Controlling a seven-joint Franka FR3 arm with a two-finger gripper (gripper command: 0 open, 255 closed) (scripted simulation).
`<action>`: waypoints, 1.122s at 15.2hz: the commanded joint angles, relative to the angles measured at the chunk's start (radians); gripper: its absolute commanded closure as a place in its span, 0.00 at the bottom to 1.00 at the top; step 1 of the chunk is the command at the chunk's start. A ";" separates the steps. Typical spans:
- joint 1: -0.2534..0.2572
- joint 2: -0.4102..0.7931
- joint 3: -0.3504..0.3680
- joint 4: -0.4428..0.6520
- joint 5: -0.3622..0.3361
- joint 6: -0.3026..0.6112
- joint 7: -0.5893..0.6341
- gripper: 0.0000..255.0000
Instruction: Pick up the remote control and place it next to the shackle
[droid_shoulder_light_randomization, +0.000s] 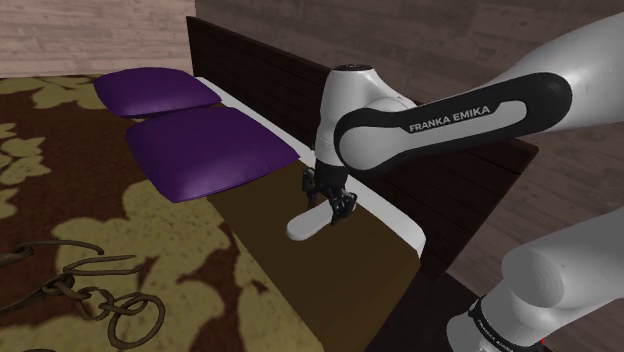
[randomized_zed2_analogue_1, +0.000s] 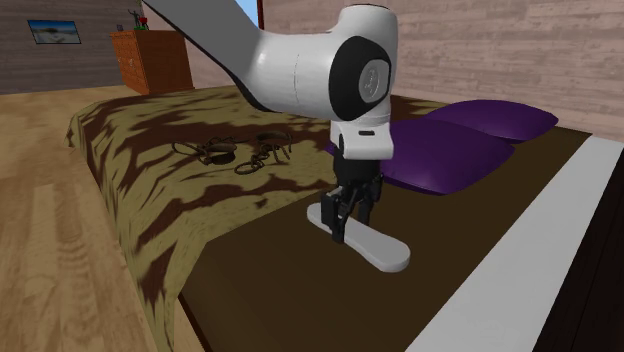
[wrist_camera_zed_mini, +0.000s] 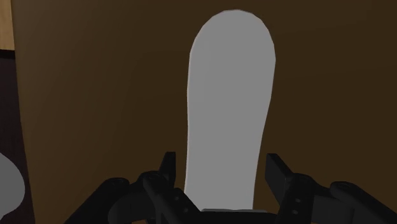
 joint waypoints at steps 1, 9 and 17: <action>0.004 -0.015 -0.011 0.016 0.006 -0.028 -0.007 1.00; 0.017 -0.070 -0.055 0.086 0.023 -0.147 -0.027 1.00; 0.022 -0.103 -0.092 0.168 0.025 -0.260 -0.035 1.00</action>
